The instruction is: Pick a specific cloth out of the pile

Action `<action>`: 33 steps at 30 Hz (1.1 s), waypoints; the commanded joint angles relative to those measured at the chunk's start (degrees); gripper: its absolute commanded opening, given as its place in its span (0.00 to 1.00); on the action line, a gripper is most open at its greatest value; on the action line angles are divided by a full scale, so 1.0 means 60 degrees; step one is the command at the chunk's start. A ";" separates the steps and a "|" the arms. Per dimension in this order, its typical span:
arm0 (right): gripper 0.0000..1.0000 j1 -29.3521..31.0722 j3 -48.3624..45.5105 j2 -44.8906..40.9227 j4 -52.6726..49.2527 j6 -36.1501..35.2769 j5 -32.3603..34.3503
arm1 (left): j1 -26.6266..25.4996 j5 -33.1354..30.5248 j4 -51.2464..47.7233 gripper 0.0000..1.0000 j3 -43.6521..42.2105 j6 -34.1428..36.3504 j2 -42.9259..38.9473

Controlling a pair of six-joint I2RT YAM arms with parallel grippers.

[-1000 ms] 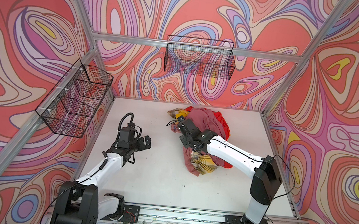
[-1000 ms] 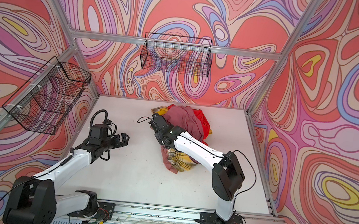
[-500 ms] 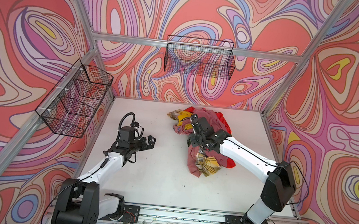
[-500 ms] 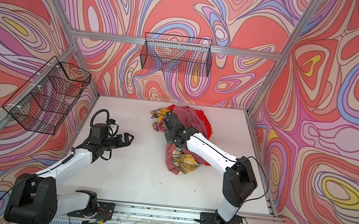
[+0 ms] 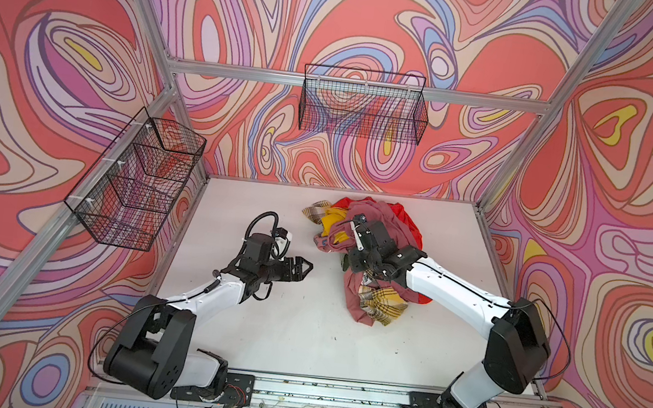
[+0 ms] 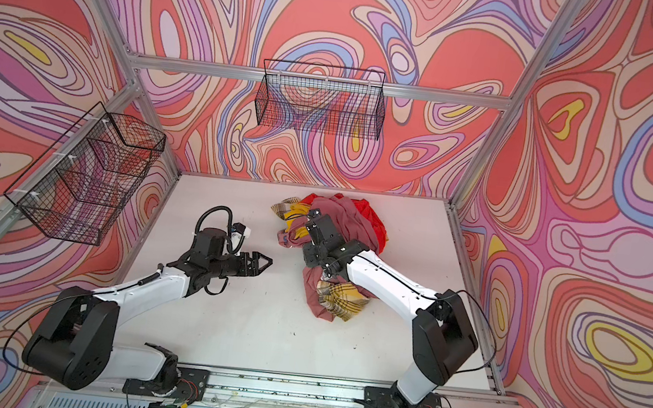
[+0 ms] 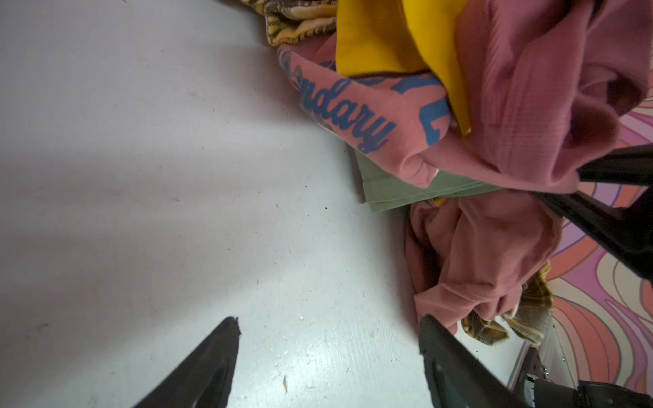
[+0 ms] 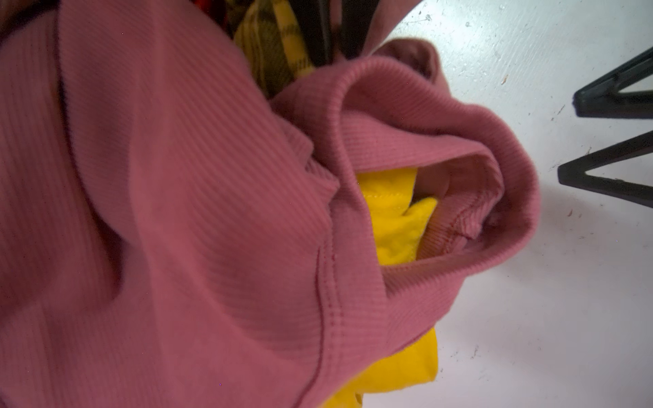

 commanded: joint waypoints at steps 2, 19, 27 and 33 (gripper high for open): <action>0.00 -0.0095 -0.0209 -0.0446 0.0684 -0.0022 -0.0029 | -0.0106 -0.0274 0.2018 0.81 -0.0204 -0.1408 0.0100; 0.00 -0.0395 -0.0935 -0.0426 0.1714 -0.0272 -0.0775 | -0.0788 -0.0526 0.3902 0.75 0.1126 -0.3868 0.2278; 0.00 -0.0410 -0.1150 -0.0537 0.1937 -0.0376 -0.0824 | -0.0904 -0.0883 0.4214 0.64 0.1332 -0.4397 0.2642; 0.04 -0.0419 -0.1208 -0.0515 0.2043 -0.0306 -0.0684 | -0.1016 -0.0577 0.4212 0.27 0.1670 -0.4421 0.2882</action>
